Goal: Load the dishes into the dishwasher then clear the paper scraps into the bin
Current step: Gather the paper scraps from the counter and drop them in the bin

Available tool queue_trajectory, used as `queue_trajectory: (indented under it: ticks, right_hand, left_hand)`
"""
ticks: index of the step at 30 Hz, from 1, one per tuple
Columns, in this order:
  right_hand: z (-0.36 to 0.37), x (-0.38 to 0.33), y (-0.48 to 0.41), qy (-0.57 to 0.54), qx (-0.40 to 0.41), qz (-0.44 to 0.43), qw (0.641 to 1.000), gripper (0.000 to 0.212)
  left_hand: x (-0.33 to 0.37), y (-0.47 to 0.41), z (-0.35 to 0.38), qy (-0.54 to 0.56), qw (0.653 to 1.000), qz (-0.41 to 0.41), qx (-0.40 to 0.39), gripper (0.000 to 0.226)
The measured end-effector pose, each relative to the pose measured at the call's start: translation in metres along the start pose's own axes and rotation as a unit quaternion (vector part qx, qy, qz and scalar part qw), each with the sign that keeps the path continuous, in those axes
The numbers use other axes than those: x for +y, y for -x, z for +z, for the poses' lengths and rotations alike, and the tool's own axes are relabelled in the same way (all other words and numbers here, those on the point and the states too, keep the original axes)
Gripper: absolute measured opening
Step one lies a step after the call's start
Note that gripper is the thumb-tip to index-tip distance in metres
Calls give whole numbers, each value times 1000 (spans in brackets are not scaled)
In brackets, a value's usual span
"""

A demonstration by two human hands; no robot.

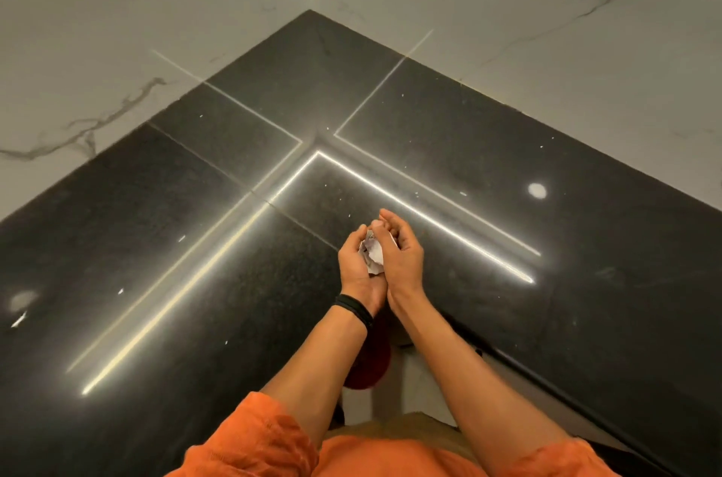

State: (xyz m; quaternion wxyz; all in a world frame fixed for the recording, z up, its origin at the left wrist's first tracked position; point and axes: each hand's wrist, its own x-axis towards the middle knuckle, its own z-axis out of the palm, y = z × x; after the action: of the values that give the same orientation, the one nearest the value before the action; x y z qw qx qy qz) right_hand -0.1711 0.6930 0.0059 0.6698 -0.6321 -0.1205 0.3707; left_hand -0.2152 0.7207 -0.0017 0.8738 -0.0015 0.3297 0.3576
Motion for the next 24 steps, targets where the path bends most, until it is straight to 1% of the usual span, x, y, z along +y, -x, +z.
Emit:
queue_trajectory:
  ticks: [3,6,8,13,16,18,21,24]
  right_hand:
    - [-12,12,24,3,-37,2,999,27]
    - [-32,29,51,5,-68,15,998,24]
    - [-48,42,68,-3,-80,37,996,24]
    - [-106,91,114,-28,-66,125,990,21]
    - [-133,123,139,-14,-49,172,984,18]
    - [-142,144,145,-1,-46,194,980,16]
    - [-147,177,138,22,-36,216,975,17]
    - [-149,222,114,64,-27,230,971,18]
  left_hand:
    - [-10,28,-13,-2,999,31,18,39]
    - [-29,56,-31,4,998,57,35,30]
    - [-47,71,-49,8,996,70,56,28]
    - [-109,103,-110,37,990,69,118,28]
    - [-139,118,-143,35,983,66,170,27]
    - [-146,126,-154,31,980,58,190,24]
    - [-153,106,-185,-1,971,40,237,23]
    - [-157,62,-223,-30,956,23,290,28]
